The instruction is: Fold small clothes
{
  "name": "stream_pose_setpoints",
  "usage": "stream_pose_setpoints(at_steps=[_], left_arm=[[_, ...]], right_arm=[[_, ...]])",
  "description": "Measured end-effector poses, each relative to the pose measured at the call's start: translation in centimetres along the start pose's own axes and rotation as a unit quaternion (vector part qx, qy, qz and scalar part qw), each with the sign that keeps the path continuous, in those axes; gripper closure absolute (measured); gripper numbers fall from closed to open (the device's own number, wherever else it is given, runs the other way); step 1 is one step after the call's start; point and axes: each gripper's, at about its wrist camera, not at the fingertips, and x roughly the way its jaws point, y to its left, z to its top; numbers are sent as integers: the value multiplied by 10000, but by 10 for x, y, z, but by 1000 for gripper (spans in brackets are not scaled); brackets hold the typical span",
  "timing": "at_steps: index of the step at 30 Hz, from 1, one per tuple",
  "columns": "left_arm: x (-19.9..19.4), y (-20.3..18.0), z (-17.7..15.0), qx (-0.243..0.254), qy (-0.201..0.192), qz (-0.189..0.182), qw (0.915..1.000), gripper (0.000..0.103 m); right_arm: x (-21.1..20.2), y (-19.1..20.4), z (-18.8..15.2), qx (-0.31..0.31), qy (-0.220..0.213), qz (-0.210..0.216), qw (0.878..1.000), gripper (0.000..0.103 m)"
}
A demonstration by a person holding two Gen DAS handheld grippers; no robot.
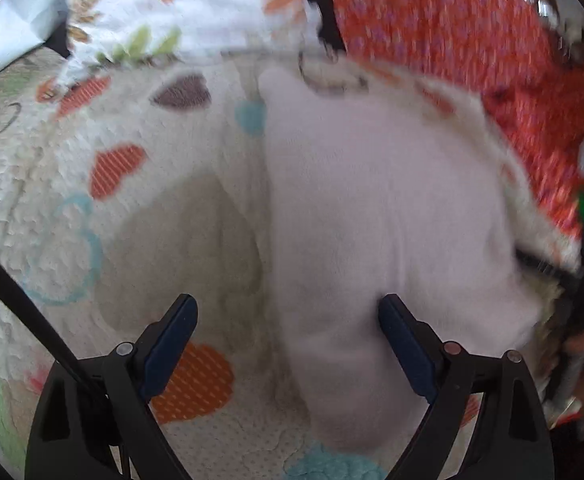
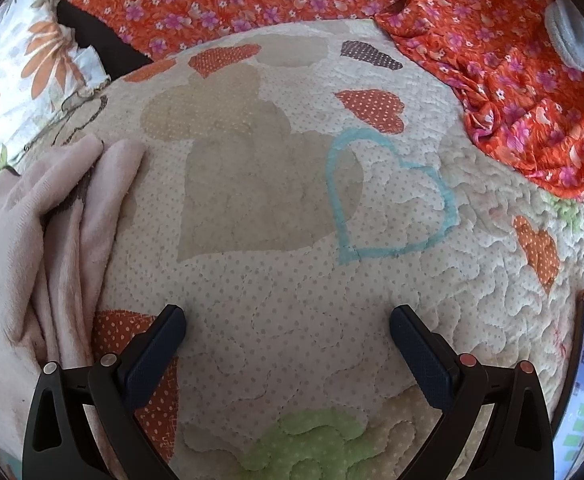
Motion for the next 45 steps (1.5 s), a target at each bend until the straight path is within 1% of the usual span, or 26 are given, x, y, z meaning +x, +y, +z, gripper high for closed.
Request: stream_pose_setpoints(at_steps=[2, 5, 7, 8, 10, 11, 13, 16, 19, 21, 23, 26, 28, 30, 31, 32, 33, 34, 35, 39, 40, 41, 42, 43, 44, 45], left_arm=[[4, -1, -2, 12, 1, 44, 10000, 11], [-7, 0, 3, 6, -65, 1, 10000, 11], [-21, 3, 5, -39, -306, -29, 9995, 11], [-29, 7, 9, -110, -461, -48, 9989, 11], [-40, 17, 16, -343, -612, -162, 9974, 11], [-42, 23, 21, -469, -624, -222, 9967, 11], [-42, 36, 30, -824, -543, -465, 9940, 11], [-37, 56, 35, -1339, -417, -751, 9873, 11], [-33, 58, 37, -1478, -382, -907, 9841, 11], [-28, 57, 39, -1464, -358, -937, 9841, 11], [-23, 53, 42, -1415, -288, -989, 9846, 11], [-5, 44, 46, -1332, 7, -1316, 9823, 10], [10, 39, 46, -1382, 244, -1592, 9772, 9], [10, 31, 43, -1317, 119, -1521, 9795, 6], [10, 25, 45, -1148, 169, -1459, 9825, 8], [8, 19, 46, -960, 229, -1488, 9839, 36], [4, 14, 47, -823, 246, -1626, 9829, 56], [-3, 9, 49, -752, 245, -1664, 9829, 64], [-12, 8, 51, -716, 132, -1603, 9844, 71], [-43, 14, 56, -739, -203, -1710, 9823, 73], [-46, 15, 56, -728, -196, -1668, 9831, 72], [-44, 18, 56, -717, -119, -1599, 9845, 68], [-37, 19, 54, -703, 53, -1484, 9864, 65], [-27, 19, 49, -662, 308, -1274, 9892, 59], [-15, 19, 44, -607, 567, -1032, 9912, 50], [-6, 19, 37, -585, 749, -848, 9918, 45]], right_arm=[[0, 1, 0, -55, 40, -26, 10000, 0], [1, 1, 3, -105, 173, -6, 9998, 0], [-1, -1, 8, -29, 339, 40, 9994, 2], [-5, -4, 11, 101, 318, 41, 9994, 7], [-18, -10, 16, 446, 107, 279, 9986, 10], [-26, -10, 19, 597, -32, 554, 9967, 10], [-37, -3, 25, 664, -172, 1046, 9921, 10], [-52, 17, 34, 537, -440, 1516, 9860, 10], [-51, 40, 39, 268, -409, 1954, 9795, 10], [-44, 53, 39, 89, -256, 2053, 9783, 10], [-34, 61, 37, -62, -94, 2006, 9796, 10], [-19, 71, 39, -203, 15, 1898, 9816, 10], [-6, 77, 40, -228, 118, 1943, 9806, 10], [9, 80, 40, -122, 247, 2104, 9772, 11], [10, 80, 40, -33, 239, 2172, 9758, 15], [8, 81, 41, 48, 224, 2344, 9719, 35], [5, 83, 43, 102, 323, 2622, 9644, 51], [1, 85, 46, 175, 390, 2772, 9599, 70], [-6, 88, 47, 161, 322, 2779, 9599, 71], [-41, 88, 50, 114, -87, 3240, 9459, 77], [-44, 86, 50, 98, -137, 3167, 9484, 78], [-42, 86, 49, 44, -104, 2932, 9560, 77], [-38, 87, 48, -29, -48, 2641, 9645, 77], [-32, 87, 45, -137, -4, 2156, 9764, 77], [-29, 84, 43, -198, -8, 1786, 9837, 76], [-29, 80, 42, -185, -41, 1640, 9863, 76]])
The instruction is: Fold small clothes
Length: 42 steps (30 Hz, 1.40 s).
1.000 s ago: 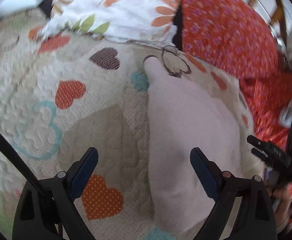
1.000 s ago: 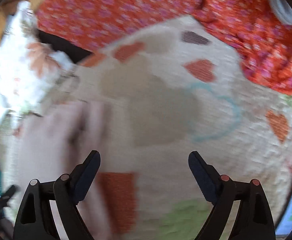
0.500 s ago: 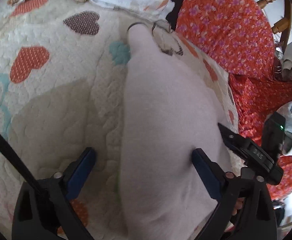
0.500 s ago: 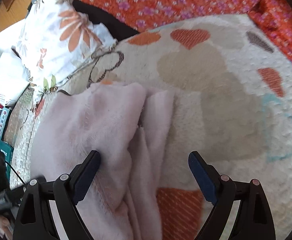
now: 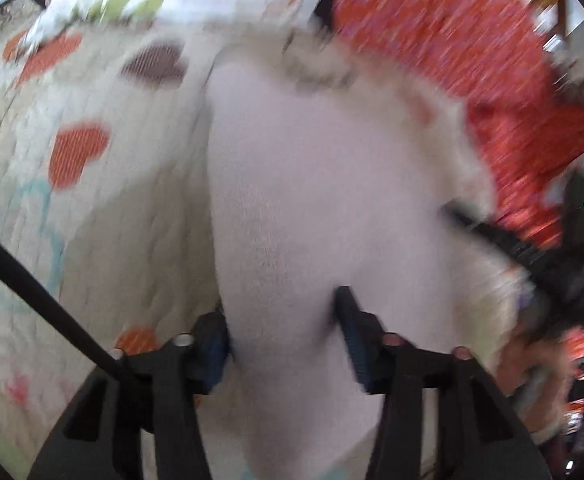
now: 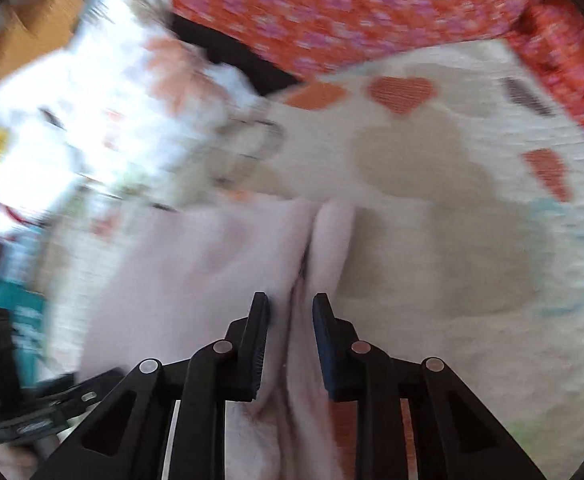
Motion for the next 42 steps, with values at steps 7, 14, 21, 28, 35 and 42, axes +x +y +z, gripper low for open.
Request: stream_pose_setpoints(at_steps=[7, 14, 21, 28, 35, 42], left_arm=[[-23, 8, -16, 110, -332, 17, 9994, 37], [-65, 18, -30, 233, -1314, 705, 9885, 31], [-88, 2, -50, 661, -2110, 1431, 9647, 26], [-128, -5, -76, 639, -3111, 2294, 9200, 5], [-166, -19, -108, 630, -3895, 2250, 8909, 0], [-163, 3, -103, 296, -3606, 2037, 9097, 0]], right_arm=[[-40, 7, -8, -129, -506, 922, 9944, 70], [-5, 31, -43, -585, 485, 753, 9943, 79], [-8, 11, -55, -245, 648, -18, 9976, 84], [-65, 4, -58, -151, -259, -230, 9993, 81], [-87, 34, -72, -179, -603, 910, 9939, 81], [-17, 116, -90, -151, 739, 3354, 9391, 81]])
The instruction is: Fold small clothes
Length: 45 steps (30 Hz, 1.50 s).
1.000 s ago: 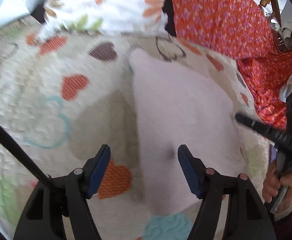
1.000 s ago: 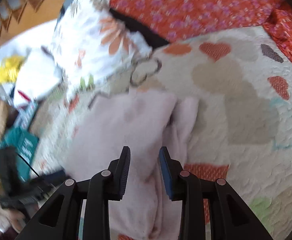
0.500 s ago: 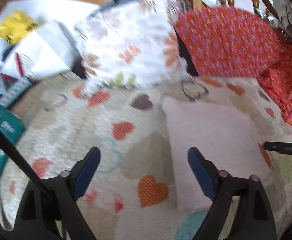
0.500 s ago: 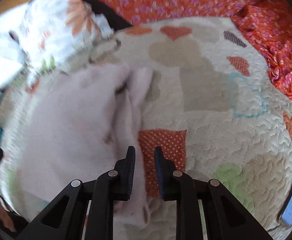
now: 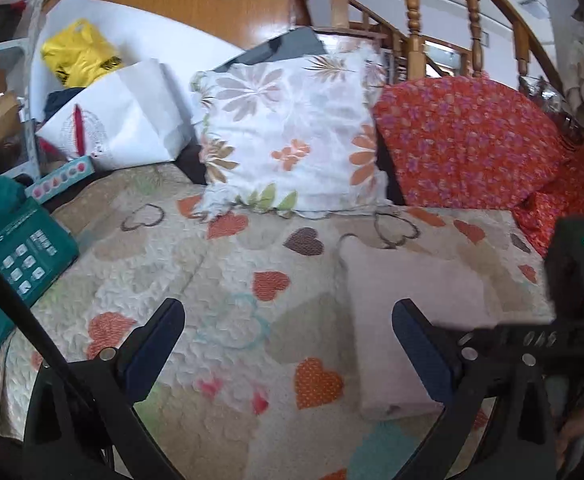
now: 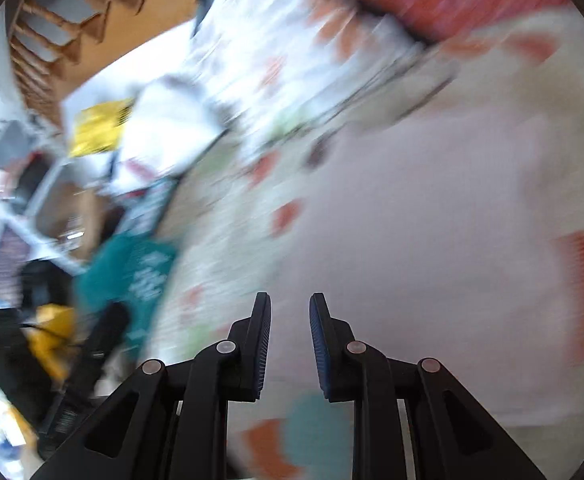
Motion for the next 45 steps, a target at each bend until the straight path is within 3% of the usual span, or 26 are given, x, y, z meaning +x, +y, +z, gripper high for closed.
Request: stream_pose_setpoints(at_steps=[1, 4, 7, 10, 14, 16, 17, 19, 22, 24, 26, 27, 38, 45], left_arm=[[0, 1, -2, 15, -43, 71, 10000, 0], [-2, 4, -3, 115, -282, 399, 9987, 0], [-7, 4, -3, 180, -527, 612, 9966, 0], [-14, 1, -1, 221, -751, 618, 9950, 0], [-25, -8, -3, 172, -1072, 361, 9934, 0], [-29, -14, -6, 189, -1121, 186, 9933, 0], [-30, -18, -6, 235, -1065, 118, 9940, 0], [-28, -26, -7, 363, -869, -43, 9955, 0], [-23, -34, -12, 420, -635, -199, 9969, 0], [-15, -38, -17, 467, -424, -281, 9976, 0], [-8, -42, -21, 521, -222, -347, 9978, 0], [-3, -44, -24, 551, -112, -369, 9977, 0], [44, -69, -53, 853, 1001, -454, 9903, 0], [63, -65, -60, 800, 1502, -360, 9848, 0]], right_arm=[[16, -1, -3, 51, 202, 80, 9998, 81], [51, -18, -20, 276, 705, -220, 9969, 81], [48, -16, -26, 133, 852, -249, 9960, 81], [20, -3, -24, -271, 527, -418, 9974, 79], [-12, -9, -20, -422, -67, -1066, 9934, 76], [-25, -21, -16, -329, -204, -1644, 9856, 71], [-30, -29, -16, -261, -203, -2295, 9728, 66], [-39, -44, -17, -88, -168, -2903, 9567, 66], [-65, -60, -22, 359, -174, -2896, 9563, 66], [-81, -55, -26, 249, -255, -3053, 9516, 66], [-91, -49, -31, -10, -387, -3404, 9395, 49], [-95, -46, -33, -160, -456, -3566, 9330, 48], [-99, -51, -20, -146, -629, -3648, 9288, 48], [-80, -33, -20, -695, -642, -3945, 9140, 43]])
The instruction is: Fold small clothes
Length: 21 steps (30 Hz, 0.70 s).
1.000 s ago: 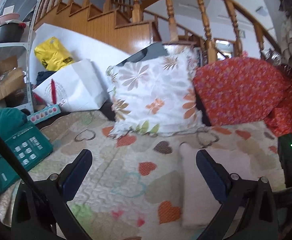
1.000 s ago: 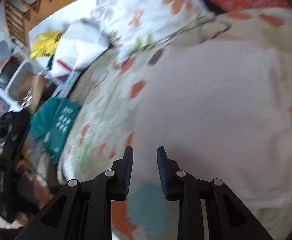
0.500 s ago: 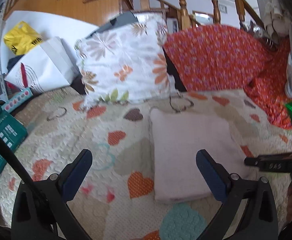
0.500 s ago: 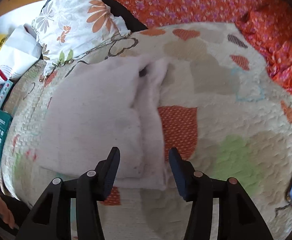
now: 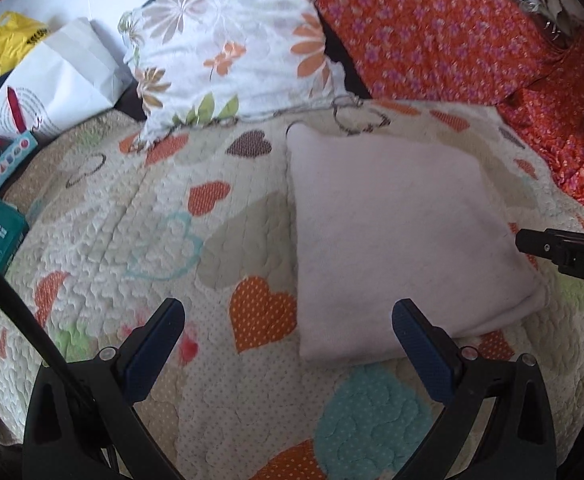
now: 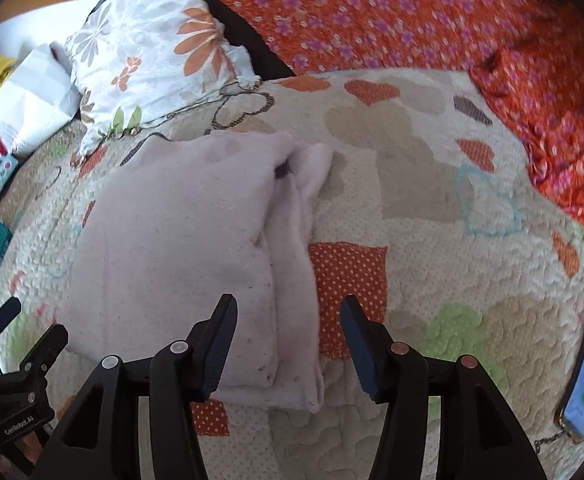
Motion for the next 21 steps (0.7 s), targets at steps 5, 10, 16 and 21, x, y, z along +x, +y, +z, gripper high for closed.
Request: stream_pose_setpoints(at_steps=[5, 10, 16, 21], left_arm=[[7, 12, -1, -264, 299, -120, 9991, 0], [10, 18, -3, -392, 428, -141, 9982, 0], [12, 19, -4, -374, 465, -134, 9981, 0], [13, 20, -4, -369, 478, -140, 9981, 0]], right_arm=[[3, 9, 0, -169, -37, -93, 9998, 41], [4, 7, -2, -135, -20, -110, 9998, 40], [-1, 3, 0, -65, -108, -113, 9999, 39], [-9, 6, 1, -169, -294, -231, 9992, 35]])
